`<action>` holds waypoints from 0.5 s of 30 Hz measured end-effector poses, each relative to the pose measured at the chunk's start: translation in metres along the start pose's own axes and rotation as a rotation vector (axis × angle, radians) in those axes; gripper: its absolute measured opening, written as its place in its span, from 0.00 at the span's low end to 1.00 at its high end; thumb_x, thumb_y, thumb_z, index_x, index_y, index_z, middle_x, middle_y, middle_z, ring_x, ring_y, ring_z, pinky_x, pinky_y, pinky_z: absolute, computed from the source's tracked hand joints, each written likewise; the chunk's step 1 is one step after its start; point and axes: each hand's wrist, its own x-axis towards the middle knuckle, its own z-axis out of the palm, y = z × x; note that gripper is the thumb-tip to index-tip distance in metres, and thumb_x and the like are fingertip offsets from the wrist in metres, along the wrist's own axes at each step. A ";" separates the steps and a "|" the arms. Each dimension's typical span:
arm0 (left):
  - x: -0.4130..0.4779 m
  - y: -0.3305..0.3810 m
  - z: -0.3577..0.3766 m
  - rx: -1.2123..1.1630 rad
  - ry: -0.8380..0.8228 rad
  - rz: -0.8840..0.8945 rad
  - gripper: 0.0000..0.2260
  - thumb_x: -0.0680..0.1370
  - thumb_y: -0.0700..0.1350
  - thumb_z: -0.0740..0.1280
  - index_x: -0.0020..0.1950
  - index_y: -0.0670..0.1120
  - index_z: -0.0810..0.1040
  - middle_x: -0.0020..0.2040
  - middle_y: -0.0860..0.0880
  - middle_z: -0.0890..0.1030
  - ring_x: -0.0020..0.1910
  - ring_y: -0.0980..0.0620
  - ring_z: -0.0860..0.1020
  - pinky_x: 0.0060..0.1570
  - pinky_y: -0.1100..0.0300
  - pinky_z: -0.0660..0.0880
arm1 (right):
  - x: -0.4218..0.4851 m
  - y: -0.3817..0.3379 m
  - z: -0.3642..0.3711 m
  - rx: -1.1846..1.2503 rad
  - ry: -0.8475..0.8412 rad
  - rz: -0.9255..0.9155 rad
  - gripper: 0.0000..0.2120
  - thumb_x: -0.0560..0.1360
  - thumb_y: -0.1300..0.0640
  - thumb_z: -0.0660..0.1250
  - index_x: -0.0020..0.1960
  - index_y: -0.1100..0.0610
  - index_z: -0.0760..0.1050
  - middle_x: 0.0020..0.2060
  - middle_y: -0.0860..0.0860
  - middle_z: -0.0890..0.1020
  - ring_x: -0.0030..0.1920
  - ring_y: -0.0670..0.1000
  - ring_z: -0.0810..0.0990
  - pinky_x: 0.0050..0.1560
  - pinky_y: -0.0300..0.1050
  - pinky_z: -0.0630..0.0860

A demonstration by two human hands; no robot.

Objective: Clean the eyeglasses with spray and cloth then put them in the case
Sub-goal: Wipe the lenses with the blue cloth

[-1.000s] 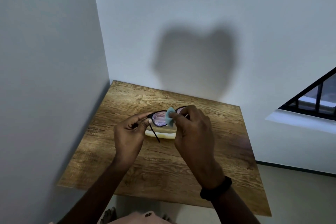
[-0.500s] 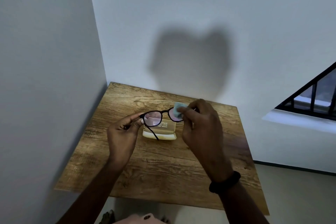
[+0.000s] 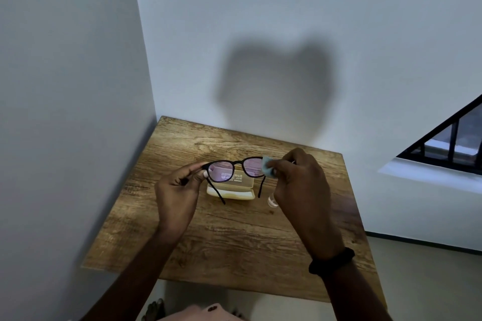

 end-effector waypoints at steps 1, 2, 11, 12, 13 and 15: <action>0.000 0.001 0.001 -0.005 -0.007 -0.005 0.10 0.75 0.36 0.75 0.56 0.42 0.87 0.49 0.52 0.88 0.50 0.59 0.85 0.50 0.70 0.78 | 0.002 0.001 0.001 0.004 0.010 0.005 0.12 0.71 0.64 0.74 0.52 0.53 0.86 0.41 0.51 0.76 0.43 0.54 0.76 0.38 0.52 0.78; -0.001 0.002 0.002 -0.009 -0.014 -0.011 0.10 0.75 0.35 0.75 0.56 0.42 0.87 0.48 0.56 0.88 0.50 0.60 0.85 0.49 0.71 0.78 | 0.005 0.000 0.003 0.010 0.015 0.000 0.12 0.72 0.64 0.74 0.53 0.53 0.86 0.41 0.51 0.76 0.43 0.53 0.76 0.37 0.52 0.78; -0.005 0.006 0.007 0.025 -0.013 0.007 0.12 0.76 0.34 0.74 0.54 0.49 0.86 0.44 0.68 0.85 0.49 0.65 0.84 0.50 0.72 0.78 | -0.009 -0.014 0.015 0.046 -0.095 -0.144 0.16 0.71 0.64 0.76 0.56 0.52 0.85 0.45 0.50 0.77 0.48 0.52 0.75 0.37 0.50 0.78; -0.005 0.005 0.006 0.030 -0.012 0.006 0.13 0.76 0.34 0.74 0.54 0.50 0.86 0.45 0.67 0.85 0.49 0.64 0.84 0.51 0.71 0.78 | -0.011 -0.012 0.014 0.050 -0.122 -0.158 0.16 0.70 0.65 0.76 0.55 0.52 0.85 0.45 0.50 0.77 0.49 0.52 0.76 0.38 0.51 0.78; -0.004 0.005 0.005 0.029 -0.009 0.002 0.13 0.75 0.35 0.75 0.54 0.50 0.86 0.45 0.67 0.85 0.50 0.63 0.85 0.51 0.70 0.79 | -0.013 -0.009 0.013 0.051 -0.143 -0.162 0.17 0.69 0.66 0.76 0.54 0.52 0.86 0.46 0.50 0.78 0.49 0.53 0.76 0.39 0.51 0.79; -0.004 0.006 0.004 0.022 -0.009 -0.011 0.12 0.75 0.35 0.75 0.54 0.50 0.86 0.44 0.67 0.85 0.49 0.64 0.84 0.51 0.70 0.79 | -0.015 -0.003 0.010 0.041 -0.168 -0.128 0.16 0.69 0.66 0.77 0.54 0.51 0.86 0.45 0.50 0.79 0.48 0.53 0.77 0.39 0.52 0.80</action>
